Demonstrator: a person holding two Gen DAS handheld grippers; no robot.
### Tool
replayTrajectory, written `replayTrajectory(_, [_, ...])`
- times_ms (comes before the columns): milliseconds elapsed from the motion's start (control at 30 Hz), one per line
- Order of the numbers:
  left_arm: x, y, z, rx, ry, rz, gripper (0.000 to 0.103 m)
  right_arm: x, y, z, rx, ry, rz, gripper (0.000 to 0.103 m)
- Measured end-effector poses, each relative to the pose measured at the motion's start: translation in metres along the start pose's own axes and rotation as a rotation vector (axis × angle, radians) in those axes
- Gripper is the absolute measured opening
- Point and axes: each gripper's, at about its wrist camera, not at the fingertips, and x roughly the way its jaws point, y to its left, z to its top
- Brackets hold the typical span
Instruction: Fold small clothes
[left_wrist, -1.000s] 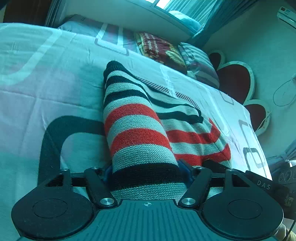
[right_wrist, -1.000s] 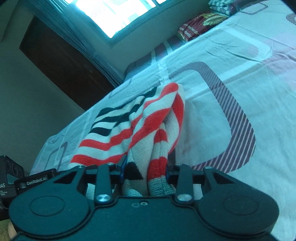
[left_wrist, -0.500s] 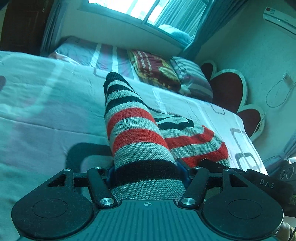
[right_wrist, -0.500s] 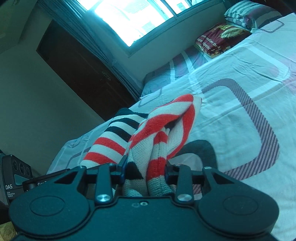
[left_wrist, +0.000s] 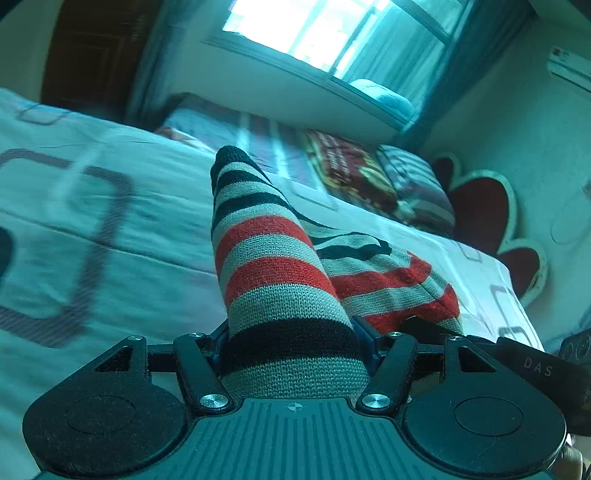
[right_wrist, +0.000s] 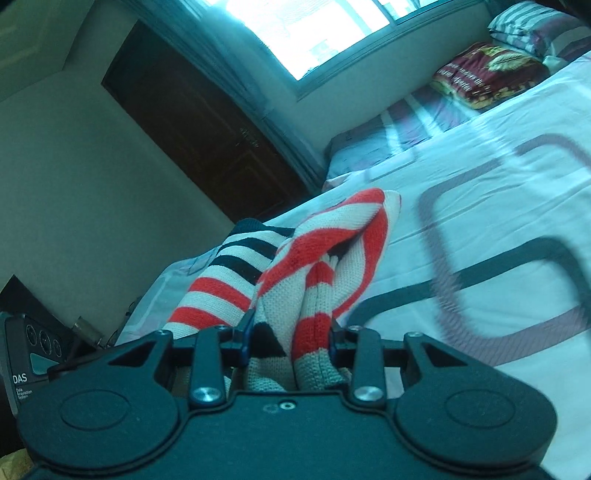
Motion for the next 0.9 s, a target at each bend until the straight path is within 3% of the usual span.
replayTrajectory(200, [-0.019,0.072,0.014,-0.027,-0.01,0.064,0.065,0.057,0.045,-0.019,-0.018,0.024,0.031,0.034])
replayTrajectory(400, [-0.014,0.125,0.024,-0.037,-0.013,0.097,0.065,0.105,0.063,-0.031,-0.016,0.039,0.039,0.034])
replayTrajectory(567, [0.008,0.155,0.02,-0.021,0.019,0.14,0.065,0.13,0.056,-0.046,-0.003,0.065,-0.031,0.035])
replayTrajectory(633, [0.013,0.169,0.014,-0.031,0.028,0.121,0.065,0.134,0.042,-0.051,0.024,0.084,-0.07,0.038])
replayTrajectory(767, [0.014,0.162,0.012,-0.003,0.023,0.131,0.065,0.128,0.034,-0.053,0.053,0.083,-0.09,0.043])
replayTrajectory(900, [-0.002,0.154,0.02,0.006,-0.012,0.138,0.065,0.105,0.046,-0.042,-0.008,0.026,-0.144,0.045])
